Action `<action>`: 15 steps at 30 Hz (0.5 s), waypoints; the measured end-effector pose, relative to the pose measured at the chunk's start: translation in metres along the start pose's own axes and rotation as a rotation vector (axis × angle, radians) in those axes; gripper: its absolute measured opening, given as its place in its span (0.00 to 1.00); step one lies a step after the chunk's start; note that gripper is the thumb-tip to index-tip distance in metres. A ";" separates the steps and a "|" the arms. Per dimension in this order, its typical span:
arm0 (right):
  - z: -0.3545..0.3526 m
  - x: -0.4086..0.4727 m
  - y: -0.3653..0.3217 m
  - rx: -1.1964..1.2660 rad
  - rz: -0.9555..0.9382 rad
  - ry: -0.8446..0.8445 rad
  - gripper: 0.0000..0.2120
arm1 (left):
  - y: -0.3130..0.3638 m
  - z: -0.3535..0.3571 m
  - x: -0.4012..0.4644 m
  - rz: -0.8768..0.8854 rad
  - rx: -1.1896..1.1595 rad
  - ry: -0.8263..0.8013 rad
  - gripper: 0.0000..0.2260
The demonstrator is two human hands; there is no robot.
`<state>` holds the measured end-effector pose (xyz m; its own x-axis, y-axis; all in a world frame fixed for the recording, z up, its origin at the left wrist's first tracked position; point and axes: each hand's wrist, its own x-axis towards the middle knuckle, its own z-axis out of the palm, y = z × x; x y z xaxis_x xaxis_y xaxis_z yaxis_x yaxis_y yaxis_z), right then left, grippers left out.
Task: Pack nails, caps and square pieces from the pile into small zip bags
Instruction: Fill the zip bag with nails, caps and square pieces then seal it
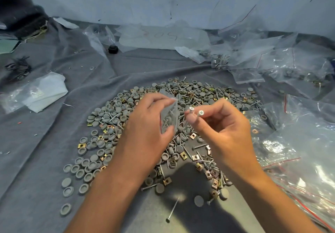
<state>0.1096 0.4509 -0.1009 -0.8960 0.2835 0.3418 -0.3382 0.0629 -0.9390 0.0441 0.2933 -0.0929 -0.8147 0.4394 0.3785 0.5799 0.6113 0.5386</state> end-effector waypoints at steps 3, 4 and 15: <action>0.009 0.002 0.001 -0.144 -0.128 0.009 0.07 | 0.006 0.005 -0.002 0.027 -0.011 -0.055 0.27; 0.010 0.003 0.004 -0.244 -0.158 0.012 0.07 | 0.007 0.006 -0.003 0.039 -0.019 -0.065 0.26; 0.001 0.008 0.005 -0.531 -0.235 0.055 0.05 | 0.007 0.003 -0.003 0.012 -0.057 -0.068 0.29</action>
<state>0.1000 0.4526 -0.1031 -0.7935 0.2520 0.5540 -0.3228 0.5974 -0.7341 0.0504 0.2988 -0.0925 -0.8045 0.4912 0.3339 0.5865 0.5681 0.5773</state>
